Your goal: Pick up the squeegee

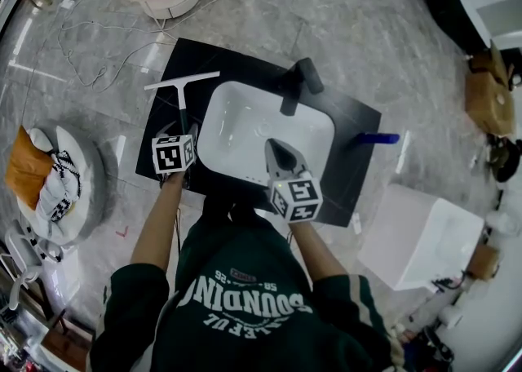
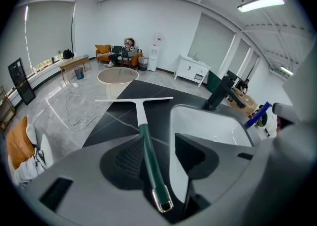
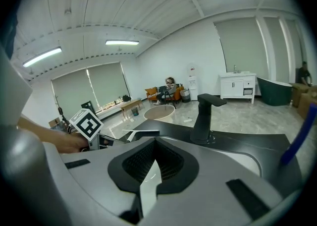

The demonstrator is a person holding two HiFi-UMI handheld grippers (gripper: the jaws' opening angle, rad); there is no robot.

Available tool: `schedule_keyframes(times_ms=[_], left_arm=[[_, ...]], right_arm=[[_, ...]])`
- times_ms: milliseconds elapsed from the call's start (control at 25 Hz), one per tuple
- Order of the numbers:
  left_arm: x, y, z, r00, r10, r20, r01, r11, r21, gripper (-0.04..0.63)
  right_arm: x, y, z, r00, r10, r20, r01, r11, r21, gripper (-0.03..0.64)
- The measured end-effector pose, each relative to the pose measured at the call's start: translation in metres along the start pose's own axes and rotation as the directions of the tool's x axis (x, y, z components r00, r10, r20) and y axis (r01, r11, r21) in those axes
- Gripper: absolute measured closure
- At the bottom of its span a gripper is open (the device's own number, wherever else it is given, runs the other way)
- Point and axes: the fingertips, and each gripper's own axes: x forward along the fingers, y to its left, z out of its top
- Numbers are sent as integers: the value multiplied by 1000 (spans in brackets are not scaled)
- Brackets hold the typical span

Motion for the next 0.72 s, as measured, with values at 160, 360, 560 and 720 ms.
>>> schedule_keyframes(times_ms=[160,360,560,720], left_arm=[[15,8,12,999,16,-32,-17,1000,-7,402],[25,13,31,997,34,-64,-34,999,-4,402],[41,25,37,994,69,-85,-72,997,-28,402],[54,31,36,986,103,-130,-104,995,2,403]], right_arm=[[-4,-5,-3,1000,-18,-7,18,1000,10,615],[-10,-21,-2,998,-55,-6,55,998,26,615],[-16,-36,-2,996,-89,2,89,995,38,616],[-22,-45,-7,994,-112,-4,112,991,78,615]])
